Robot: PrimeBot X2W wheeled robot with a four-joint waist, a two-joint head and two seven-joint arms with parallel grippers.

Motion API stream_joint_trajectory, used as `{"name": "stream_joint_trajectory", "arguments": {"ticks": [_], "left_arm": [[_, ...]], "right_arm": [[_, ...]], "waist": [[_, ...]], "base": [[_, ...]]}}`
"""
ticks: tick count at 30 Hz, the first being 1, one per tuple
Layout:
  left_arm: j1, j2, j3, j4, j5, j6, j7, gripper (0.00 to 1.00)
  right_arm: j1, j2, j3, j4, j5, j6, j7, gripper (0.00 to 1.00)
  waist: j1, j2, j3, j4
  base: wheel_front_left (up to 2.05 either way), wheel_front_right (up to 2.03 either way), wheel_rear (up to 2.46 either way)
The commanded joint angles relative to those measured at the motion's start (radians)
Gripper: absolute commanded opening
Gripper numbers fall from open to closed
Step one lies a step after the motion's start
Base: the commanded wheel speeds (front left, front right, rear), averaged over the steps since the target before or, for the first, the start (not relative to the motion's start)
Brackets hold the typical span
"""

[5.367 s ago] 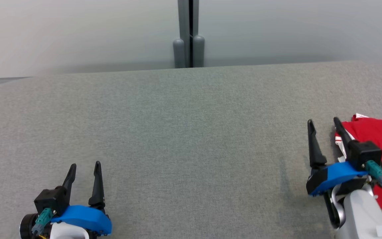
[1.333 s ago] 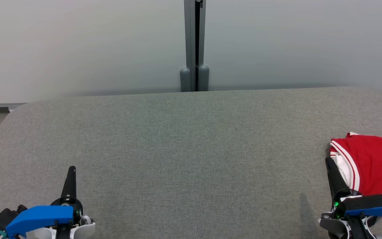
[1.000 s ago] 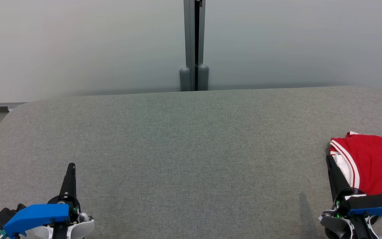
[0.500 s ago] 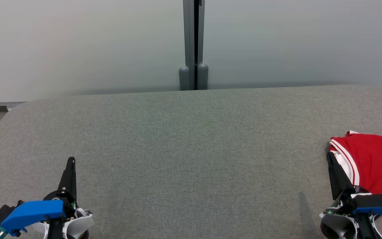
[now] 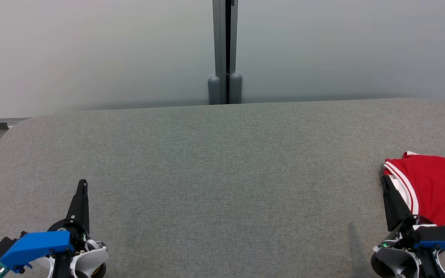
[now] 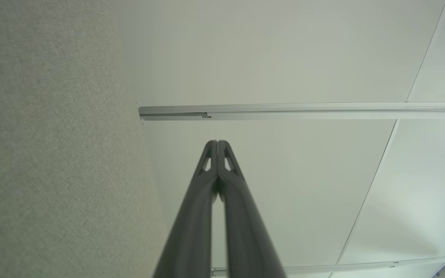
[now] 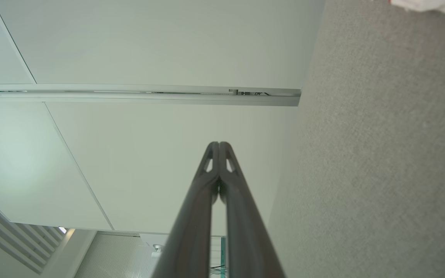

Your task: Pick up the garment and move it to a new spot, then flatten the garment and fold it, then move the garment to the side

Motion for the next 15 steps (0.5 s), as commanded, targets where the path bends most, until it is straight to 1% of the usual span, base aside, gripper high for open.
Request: {"name": "stream_joint_trajectory", "arguments": {"ticks": [1,15], "left_arm": [[-0.009,0.003,0.002,-0.005,-0.003,-0.002,0.004,0.0],[-0.009,0.003,0.002,-0.005,-0.004,-0.002,0.004,0.0]], "right_arm": [[0.013,-0.007,-0.002,-0.004,0.003,0.0,0.005,0.0],[0.013,-0.007,-0.002,-0.004,0.003,0.0,0.004,0.0]], "waist": [[0.0,0.0,0.0,0.0],[0.0,0.0,0.0,0.0]], "base": [[0.0,0.0,0.0],[0.0,0.0,0.0]]}}
